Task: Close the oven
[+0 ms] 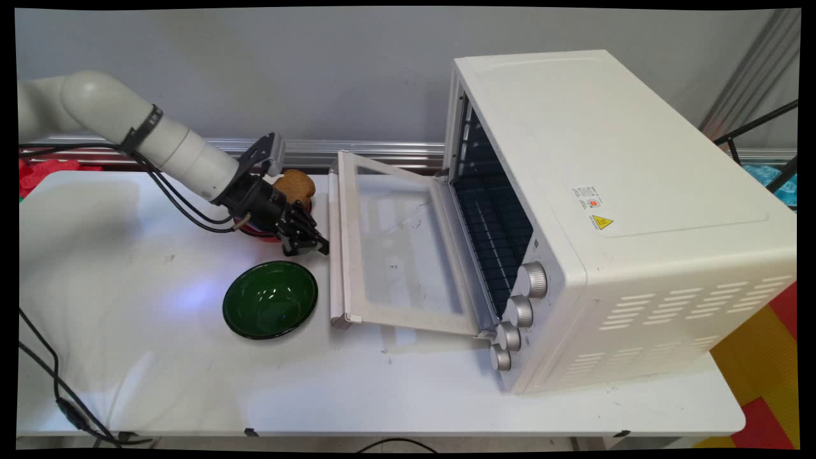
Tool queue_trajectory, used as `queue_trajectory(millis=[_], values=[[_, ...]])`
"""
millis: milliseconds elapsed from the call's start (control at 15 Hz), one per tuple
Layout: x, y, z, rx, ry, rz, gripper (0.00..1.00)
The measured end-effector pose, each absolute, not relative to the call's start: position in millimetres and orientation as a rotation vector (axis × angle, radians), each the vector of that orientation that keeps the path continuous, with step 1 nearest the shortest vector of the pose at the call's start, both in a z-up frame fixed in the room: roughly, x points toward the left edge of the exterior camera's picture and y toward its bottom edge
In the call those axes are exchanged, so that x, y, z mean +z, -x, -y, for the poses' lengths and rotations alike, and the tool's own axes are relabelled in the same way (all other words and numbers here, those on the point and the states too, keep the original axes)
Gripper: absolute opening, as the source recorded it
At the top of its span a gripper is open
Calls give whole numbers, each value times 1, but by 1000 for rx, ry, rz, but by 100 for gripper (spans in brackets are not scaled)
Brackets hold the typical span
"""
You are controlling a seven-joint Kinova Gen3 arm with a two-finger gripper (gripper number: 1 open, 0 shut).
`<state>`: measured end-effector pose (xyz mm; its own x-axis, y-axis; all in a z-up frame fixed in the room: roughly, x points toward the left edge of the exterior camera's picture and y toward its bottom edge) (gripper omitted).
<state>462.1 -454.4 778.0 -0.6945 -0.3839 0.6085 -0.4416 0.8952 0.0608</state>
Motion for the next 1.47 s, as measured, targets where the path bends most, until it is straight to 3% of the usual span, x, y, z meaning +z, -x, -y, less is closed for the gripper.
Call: queue_trajectory(millis=[667, 1467], values=[[787, -452, 461, 125, -579, 2336, 0], [827, -432, 478, 138, -536, 2243, 0]])
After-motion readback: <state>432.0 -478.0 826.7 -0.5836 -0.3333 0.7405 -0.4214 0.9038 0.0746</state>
